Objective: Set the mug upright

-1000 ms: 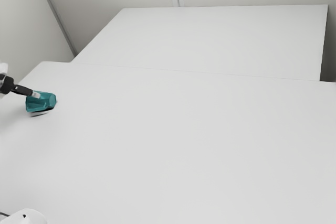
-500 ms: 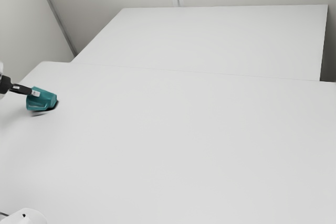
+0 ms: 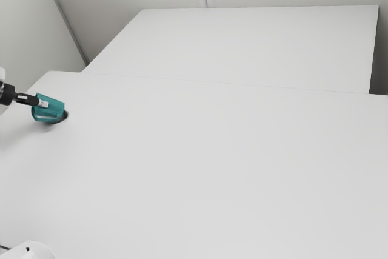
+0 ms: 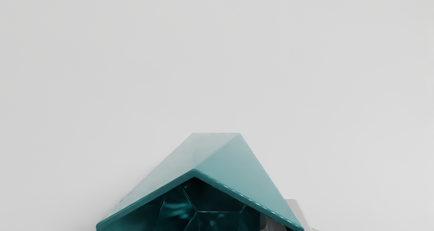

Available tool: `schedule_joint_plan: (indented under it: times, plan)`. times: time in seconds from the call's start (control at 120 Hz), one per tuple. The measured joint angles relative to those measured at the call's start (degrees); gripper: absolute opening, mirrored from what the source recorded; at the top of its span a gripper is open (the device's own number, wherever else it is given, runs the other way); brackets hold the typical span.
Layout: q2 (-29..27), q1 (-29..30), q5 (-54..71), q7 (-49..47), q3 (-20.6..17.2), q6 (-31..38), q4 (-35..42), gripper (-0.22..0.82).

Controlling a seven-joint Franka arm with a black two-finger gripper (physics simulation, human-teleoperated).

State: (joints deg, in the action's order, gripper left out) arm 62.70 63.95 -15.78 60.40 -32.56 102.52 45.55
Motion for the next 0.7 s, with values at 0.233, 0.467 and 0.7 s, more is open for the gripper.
schedule_joint_plan:
  times: [0.233, 0.467, 0.7]
  plan:
    - [-5.36, -0.17, -0.03, -0.58, 0.76, -0.1, 3.47, -0.17]
    - [-20.5, -2.62, 2.6, -1.81, 2.12, 0.84, 15.51, -0.18]
    - [-33.69, -8.88, 6.41, -4.82, 2.37, 2.83, 25.51, -0.18]
